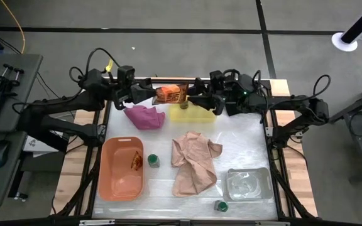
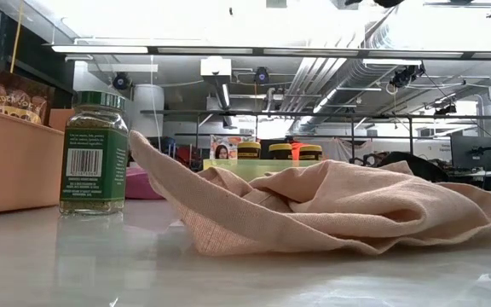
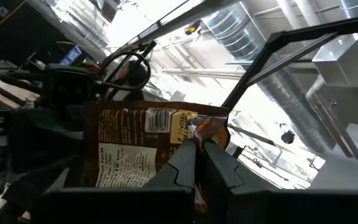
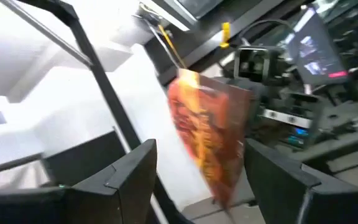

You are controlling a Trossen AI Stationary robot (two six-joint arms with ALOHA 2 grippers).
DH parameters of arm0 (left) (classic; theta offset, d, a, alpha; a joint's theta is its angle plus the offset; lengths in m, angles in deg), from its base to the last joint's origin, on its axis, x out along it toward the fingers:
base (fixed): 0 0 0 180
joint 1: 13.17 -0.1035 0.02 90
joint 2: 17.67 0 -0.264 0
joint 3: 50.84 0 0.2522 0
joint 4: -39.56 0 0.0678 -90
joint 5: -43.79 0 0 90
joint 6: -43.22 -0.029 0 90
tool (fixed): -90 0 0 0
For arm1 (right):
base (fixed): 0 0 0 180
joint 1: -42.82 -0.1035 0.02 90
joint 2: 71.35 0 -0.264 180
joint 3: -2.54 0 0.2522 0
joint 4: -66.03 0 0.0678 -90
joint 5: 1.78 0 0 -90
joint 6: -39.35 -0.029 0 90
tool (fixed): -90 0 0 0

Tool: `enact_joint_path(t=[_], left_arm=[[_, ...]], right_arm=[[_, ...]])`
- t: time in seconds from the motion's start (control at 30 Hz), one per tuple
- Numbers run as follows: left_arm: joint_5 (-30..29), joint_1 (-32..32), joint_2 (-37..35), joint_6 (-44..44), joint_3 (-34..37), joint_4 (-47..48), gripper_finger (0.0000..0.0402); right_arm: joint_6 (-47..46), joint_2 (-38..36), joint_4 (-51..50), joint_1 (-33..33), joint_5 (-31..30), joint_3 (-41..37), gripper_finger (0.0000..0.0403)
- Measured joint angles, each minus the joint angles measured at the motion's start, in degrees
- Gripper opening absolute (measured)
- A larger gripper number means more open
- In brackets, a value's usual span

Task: Sort spices by type
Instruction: Put the orange spice pack into the orange bin

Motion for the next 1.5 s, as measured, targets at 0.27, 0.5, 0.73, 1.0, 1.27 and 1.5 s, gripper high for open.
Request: enact_joint_path(t=[0.27, 0.5, 0.73, 1.0, 1.27, 1.5], left_arm=[[-1.9, 0.0, 3.0, 0.0, 0.0, -0.2, 0.0000], [-2.2, -0.6, 5.6, 1.4, 0.0, -2.7, 0.0000], [-1.6, -1.1, 5.8, 1.4, 0.0, -2.8, 0.0000], [2.5, -2.6, 4.4, -2.0, 0.0, 2.7, 0.0024], [-0.1, -4.9, -3.7, -15.4, -0.1, 24.3, 0.0106], [-5.2, -1.9, -5.0, -25.5, -0.1, 33.2, 0.0206]], right_arm=[[-0.6, 0.1, 0.3, -0.5, 1.6, 0.0, 0.0232], [0.2, 0.1, -0.7, -1.4, 0.4, 0.0, 0.0212], [1.4, 0.1, -1.5, -1.4, -0.3, 0.0, 0.0054], [4.3, -2.5, -5.3, -1.3, 2.6, 0.0, 0.0007], [11.2, -13.2, -30.2, -0.2, 2.6, 0.0, 0.0005], [13.5, -13.5, -51.8, -2.1, -5.8, 0.0, 0.0004]])
